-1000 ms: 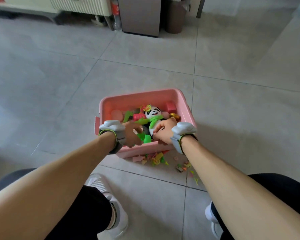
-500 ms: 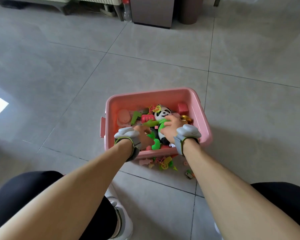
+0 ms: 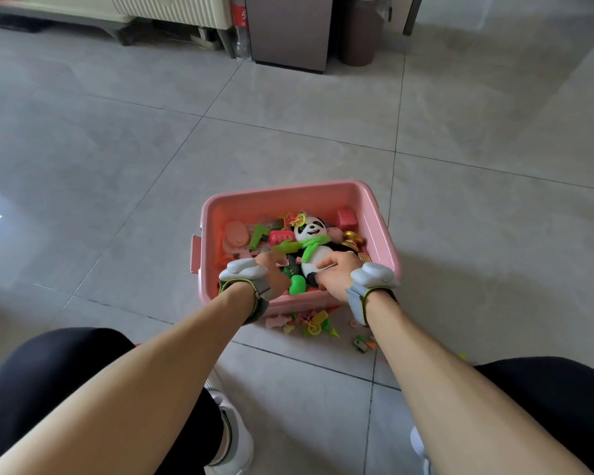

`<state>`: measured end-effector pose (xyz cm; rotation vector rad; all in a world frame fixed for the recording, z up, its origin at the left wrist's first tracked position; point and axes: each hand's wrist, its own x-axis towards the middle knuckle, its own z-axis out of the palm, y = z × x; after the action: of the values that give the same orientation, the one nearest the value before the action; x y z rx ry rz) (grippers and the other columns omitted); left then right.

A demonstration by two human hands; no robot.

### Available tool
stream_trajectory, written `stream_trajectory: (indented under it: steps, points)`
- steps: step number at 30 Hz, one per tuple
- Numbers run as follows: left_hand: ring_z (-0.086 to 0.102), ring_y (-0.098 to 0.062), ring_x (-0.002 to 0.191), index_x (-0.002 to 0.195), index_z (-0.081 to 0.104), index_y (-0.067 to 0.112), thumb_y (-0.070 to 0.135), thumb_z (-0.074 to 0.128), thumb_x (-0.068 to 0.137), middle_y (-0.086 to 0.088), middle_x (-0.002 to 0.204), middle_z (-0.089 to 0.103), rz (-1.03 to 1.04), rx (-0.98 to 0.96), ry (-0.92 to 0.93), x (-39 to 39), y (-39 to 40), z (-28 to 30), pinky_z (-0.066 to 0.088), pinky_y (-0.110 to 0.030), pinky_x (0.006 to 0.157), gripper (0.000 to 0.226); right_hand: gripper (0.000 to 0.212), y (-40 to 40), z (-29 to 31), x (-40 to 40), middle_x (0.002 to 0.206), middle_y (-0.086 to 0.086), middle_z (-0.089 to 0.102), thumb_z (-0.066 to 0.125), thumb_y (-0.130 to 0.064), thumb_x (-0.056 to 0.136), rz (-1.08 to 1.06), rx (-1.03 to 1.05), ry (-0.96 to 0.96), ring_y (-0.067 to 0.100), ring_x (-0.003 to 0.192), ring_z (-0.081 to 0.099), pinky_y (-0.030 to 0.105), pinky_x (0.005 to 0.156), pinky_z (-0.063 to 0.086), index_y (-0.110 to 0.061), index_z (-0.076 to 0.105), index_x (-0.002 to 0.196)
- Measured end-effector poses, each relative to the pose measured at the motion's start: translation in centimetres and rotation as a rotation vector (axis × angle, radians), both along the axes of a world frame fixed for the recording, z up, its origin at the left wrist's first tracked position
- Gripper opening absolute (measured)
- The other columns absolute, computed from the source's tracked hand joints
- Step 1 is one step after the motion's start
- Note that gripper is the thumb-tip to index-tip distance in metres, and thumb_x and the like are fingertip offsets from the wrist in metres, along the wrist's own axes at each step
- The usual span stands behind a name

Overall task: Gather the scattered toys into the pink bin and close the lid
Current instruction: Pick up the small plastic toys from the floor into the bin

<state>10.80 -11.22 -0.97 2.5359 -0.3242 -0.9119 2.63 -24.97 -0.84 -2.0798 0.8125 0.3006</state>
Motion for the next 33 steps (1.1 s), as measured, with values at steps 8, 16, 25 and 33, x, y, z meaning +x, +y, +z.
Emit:
stream_trajectory:
  steps: [8, 16, 25, 33]
  points:
    - [0.065, -0.020, 0.081, 0.093, 0.066, 0.034, 0.038, 0.059, 0.074, 0.000, 0.097, 0.068, -0.322, -0.003, -0.075, -6.2, -0.8, 2.6, 0.053, -0.028, 0.067, 0.021, 0.025, 0.3, 0.8, -6.4, 0.106, 0.029, 0.064, 0.049, 0.010, 0.088, 0.016, 0.084, 0.053, 0.047, 0.119, 0.051, 0.034, 0.090, 0.042, 0.022, 0.058, 0.108]
    - [0.062, -0.022, 0.087, 0.078, 0.054, 0.045, 0.038, 0.045, 0.060, 0.013, 0.096, 0.064, -0.458, 0.094, -0.048, -12.9, -1.4, -0.2, 0.055, -0.034, 0.081, 0.021, 0.022, -0.7, 0.1, -16.0, 0.091, -0.012, 0.064, 0.053, -0.032, 0.069, -0.022, -0.084, 0.210, 0.017, 0.087, 0.062, 0.023, 0.077, 0.048, -0.033, 0.064, 0.088]
    - [0.052, -0.019, 0.113, 0.124, 0.052, 0.036, 0.023, 0.045, 0.090, 0.008, 0.126, 0.054, -0.633, 0.174, -0.085, -15.0, -4.7, -2.6, 0.038, -0.026, 0.086, 0.037, 0.019, -3.4, -1.6, -21.7, 0.083, -0.002, 0.050, 0.059, -0.010, 0.081, -0.196, 0.016, 0.242, 0.019, 0.077, 0.047, 0.026, 0.069, 0.038, -0.027, 0.051, 0.079]
    - [0.050, -0.019, 0.125, 0.128, 0.051, 0.035, 0.021, 0.050, 0.089, 0.007, 0.135, 0.052, -0.710, 0.293, -0.014, -14.7, -7.4, -7.6, 0.040, -0.031, 0.097, 0.041, 0.034, -5.8, -6.6, -21.9, 0.085, 0.002, 0.060, 0.058, -0.007, 0.077, -0.300, 0.099, 0.321, 0.023, 0.076, 0.057, 0.023, 0.067, 0.042, -0.011, 0.067, 0.110]
